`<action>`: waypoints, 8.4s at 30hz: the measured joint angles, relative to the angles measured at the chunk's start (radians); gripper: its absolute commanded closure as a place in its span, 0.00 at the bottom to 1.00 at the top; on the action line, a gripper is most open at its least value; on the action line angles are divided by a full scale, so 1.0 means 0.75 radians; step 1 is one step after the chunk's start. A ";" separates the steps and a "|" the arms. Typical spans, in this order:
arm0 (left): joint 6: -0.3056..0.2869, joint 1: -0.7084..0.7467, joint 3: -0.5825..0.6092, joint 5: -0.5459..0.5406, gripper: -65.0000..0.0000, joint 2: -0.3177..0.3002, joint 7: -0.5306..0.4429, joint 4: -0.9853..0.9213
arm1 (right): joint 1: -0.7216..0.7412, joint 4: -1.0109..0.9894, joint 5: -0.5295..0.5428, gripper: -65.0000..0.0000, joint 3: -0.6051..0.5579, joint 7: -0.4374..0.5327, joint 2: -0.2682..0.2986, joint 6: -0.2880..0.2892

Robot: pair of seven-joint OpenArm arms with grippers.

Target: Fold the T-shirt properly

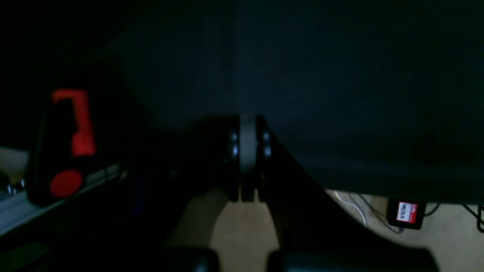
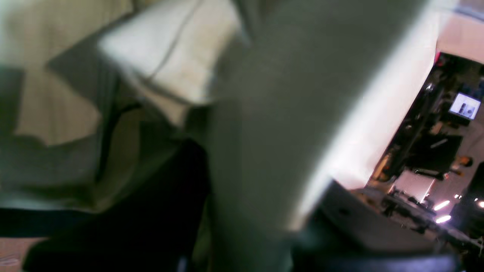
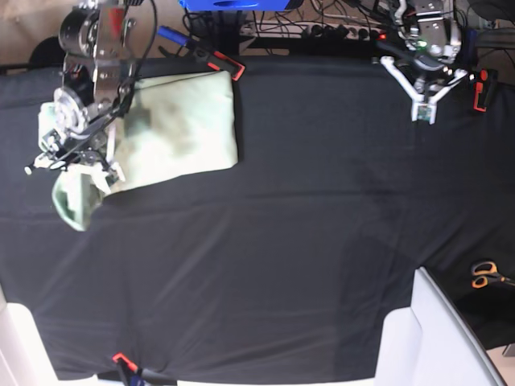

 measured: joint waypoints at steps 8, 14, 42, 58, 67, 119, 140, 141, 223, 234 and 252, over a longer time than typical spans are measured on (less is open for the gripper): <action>0.001 0.009 0.005 0.005 1.00 -0.001 0.000 0.001 | -0.062 0.128 0.001 1.00 -0.222 -0.162 0.008 -0.001; 0.002 0.026 -0.004 0.006 1.00 -0.004 0.000 0.006 | -0.080 0.141 0.001 1.00 -0.353 -0.232 0.007 -0.011; 0.001 0.106 -0.001 0.006 1.00 -0.015 0.001 0.129 | -0.100 0.142 0.509 1.00 -0.360 -0.348 0.001 -0.132; 0.002 0.103 -0.004 0.010 1.00 -0.015 0.005 0.052 | -0.137 0.142 0.670 1.00 -0.360 -0.352 0.001 -0.132; 0.002 0.103 0.004 0.011 1.00 -0.018 0.005 0.052 | -0.168 0.142 0.831 1.00 -0.440 -0.345 0.002 -0.140; -0.219 0.094 0.071 -0.545 1.00 -0.034 0.147 0.056 | -0.165 0.248 1.376 0.96 0.040 -0.266 0.047 -0.151; -0.406 -0.207 0.588 -1.558 0.00 -0.169 0.351 -0.223 | -0.208 0.213 1.381 1.00 0.086 -0.251 0.090 -0.140; -0.419 -0.213 0.613 -1.558 0.00 -0.159 0.352 -0.231 | -0.208 0.213 1.382 1.00 0.086 -0.250 0.089 -0.141; -0.493 -0.885 0.851 -1.420 1.00 -0.037 0.623 -0.834 | -0.293 0.128 1.382 1.00 0.085 -0.103 0.112 -0.136; -0.489 -1.002 0.850 -1.026 1.00 -0.036 0.714 -0.839 | -0.292 0.128 1.382 1.00 0.085 -0.103 0.112 -0.136; -0.492 -1.184 1.109 -0.500 1.00 -0.013 0.679 -0.833 | -0.292 0.128 1.382 1.00 0.085 -0.103 0.112 -0.136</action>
